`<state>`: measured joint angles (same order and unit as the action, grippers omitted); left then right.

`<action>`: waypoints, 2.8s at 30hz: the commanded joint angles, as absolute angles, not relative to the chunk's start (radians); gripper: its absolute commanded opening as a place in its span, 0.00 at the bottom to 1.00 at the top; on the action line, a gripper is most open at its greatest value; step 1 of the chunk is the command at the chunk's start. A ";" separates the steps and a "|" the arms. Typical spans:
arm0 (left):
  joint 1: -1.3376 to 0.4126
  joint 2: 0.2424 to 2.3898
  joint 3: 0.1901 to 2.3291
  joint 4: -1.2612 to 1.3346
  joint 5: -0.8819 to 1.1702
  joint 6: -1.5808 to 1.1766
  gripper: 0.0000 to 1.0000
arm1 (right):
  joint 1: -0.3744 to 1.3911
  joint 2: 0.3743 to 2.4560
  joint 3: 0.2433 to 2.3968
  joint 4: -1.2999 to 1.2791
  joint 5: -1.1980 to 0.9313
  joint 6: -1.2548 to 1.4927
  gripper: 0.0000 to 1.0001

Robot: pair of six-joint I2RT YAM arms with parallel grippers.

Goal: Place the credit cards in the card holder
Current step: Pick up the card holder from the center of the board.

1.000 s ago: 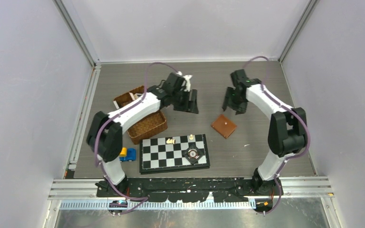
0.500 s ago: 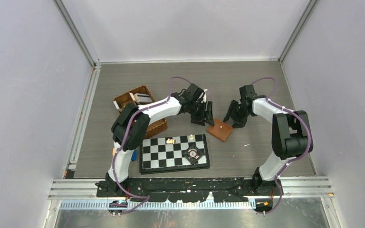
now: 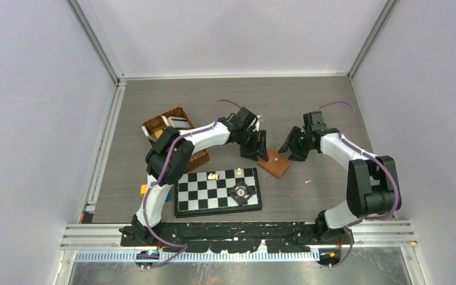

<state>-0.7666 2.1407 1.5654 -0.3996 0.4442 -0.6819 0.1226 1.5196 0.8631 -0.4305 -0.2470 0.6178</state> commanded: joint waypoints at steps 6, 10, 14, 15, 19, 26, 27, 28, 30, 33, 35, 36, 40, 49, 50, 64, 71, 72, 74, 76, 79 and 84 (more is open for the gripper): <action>-0.799 2.211 1.649 -0.264 0.516 -0.746 0.52 | 0.126 1.310 0.758 -0.413 -0.126 0.714 0.53; -0.823 2.254 1.705 -0.170 0.547 -0.771 0.52 | 0.126 1.261 0.734 -0.421 -0.130 0.731 0.54; -0.834 2.259 1.748 -0.147 0.529 -0.750 0.51 | 0.126 1.249 0.719 -0.449 -0.139 0.736 0.53; -0.834 2.240 1.747 -0.159 0.508 -0.735 0.51 | 0.126 1.242 0.713 -0.459 -0.134 0.737 0.54; -0.840 2.142 1.720 -0.267 0.357 -0.640 0.54 | 0.126 1.199 0.702 -0.509 -0.076 0.720 0.56; -0.881 2.038 1.558 -0.284 0.251 -0.761 0.57 | 0.087 1.220 0.728 -0.555 -0.029 0.658 0.66; -0.890 2.040 1.544 -0.269 0.253 -0.783 0.57 | 0.080 1.227 0.727 -0.553 -0.035 0.650 0.66; -0.898 2.047 1.536 -0.260 0.254 -0.801 0.57 | 0.078 1.236 0.724 -0.548 -0.043 0.642 0.66; -0.912 2.083 1.542 -0.249 0.281 -0.836 0.58 | 0.077 1.250 0.718 -0.540 -0.072 0.631 0.65; -0.923 2.136 1.569 -0.244 0.322 -0.869 0.57 | 0.076 1.264 0.707 -0.530 -0.124 0.618 0.63; -0.930 2.152 1.584 -0.265 0.311 -0.861 0.57 | 0.076 1.263 0.698 -0.526 -0.141 0.615 0.62; -0.932 2.155 1.589 -0.279 0.299 -0.853 0.57 | 0.076 1.261 0.695 -0.525 -0.145 0.616 0.62; -0.933 2.181 1.608 -0.315 0.287 -0.834 0.57 | 0.076 1.272 0.679 -0.494 -0.188 0.626 0.59; -0.904 2.246 1.649 -0.234 0.285 -0.832 0.56 | 0.079 1.310 0.639 -0.405 -0.302 0.689 0.47; -0.889 2.246 1.662 -0.222 0.280 -0.821 0.56 | 0.086 1.313 0.629 -0.384 -0.313 0.706 0.46; -0.739 2.190 1.722 -0.314 0.333 -0.623 0.54 | 0.152 1.365 0.723 -0.357 -0.192 0.737 0.49; -0.787 2.148 1.664 -0.336 0.319 -0.572 0.56 | 0.134 1.255 0.722 -0.460 -0.100 0.672 0.59; -0.799 2.149 1.667 -0.348 0.312 -0.560 0.57 | 0.125 1.247 0.714 -0.462 -0.098 0.671 0.60; -0.819 2.160 1.686 -0.377 0.304 -0.545 0.58 | 0.110 1.246 0.700 -0.450 -0.108 0.672 0.60; -0.828 2.173 1.690 -0.393 0.303 -0.551 0.58 | 0.103 1.265 0.696 -0.426 -0.143 0.681 0.59; -0.831 2.177 1.667 -0.387 0.296 -0.580 0.58 | 0.102 1.301 0.678 -0.346 -0.213 0.713 0.57; -0.831 2.155 1.618 -0.369 0.269 -0.612 0.57 | 0.101 1.386 0.653 -0.221 -0.277 0.751 0.51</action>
<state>-0.8440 2.2127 1.6630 -0.3557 0.3122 -0.6003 0.1020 1.3365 0.6689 -0.3443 -0.2142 0.7174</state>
